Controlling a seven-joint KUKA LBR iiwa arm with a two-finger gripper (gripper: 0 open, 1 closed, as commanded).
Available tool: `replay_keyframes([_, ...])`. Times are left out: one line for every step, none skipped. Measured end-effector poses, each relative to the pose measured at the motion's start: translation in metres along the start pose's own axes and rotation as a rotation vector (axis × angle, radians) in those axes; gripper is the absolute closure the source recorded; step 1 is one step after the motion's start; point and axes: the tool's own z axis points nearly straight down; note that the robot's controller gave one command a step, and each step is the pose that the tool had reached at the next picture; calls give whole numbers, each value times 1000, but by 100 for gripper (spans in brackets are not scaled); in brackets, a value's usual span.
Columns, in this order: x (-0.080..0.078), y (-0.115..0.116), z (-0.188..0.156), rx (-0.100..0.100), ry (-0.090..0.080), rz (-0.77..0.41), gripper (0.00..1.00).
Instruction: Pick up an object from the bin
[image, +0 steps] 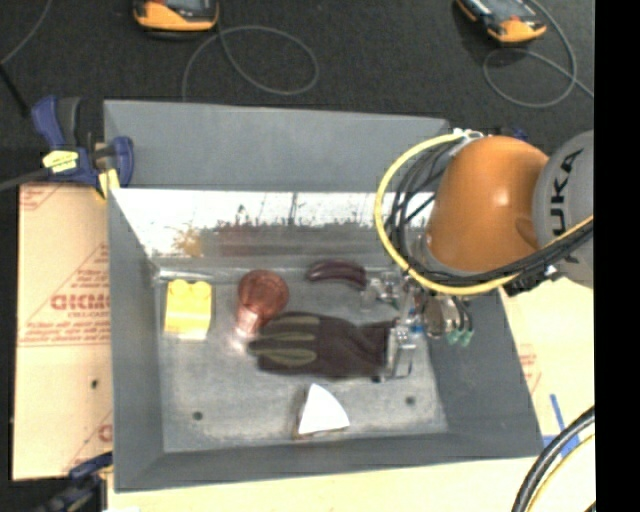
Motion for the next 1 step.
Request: replay_keyframes([-1, 0, -5, 0, -8, 0, 0])
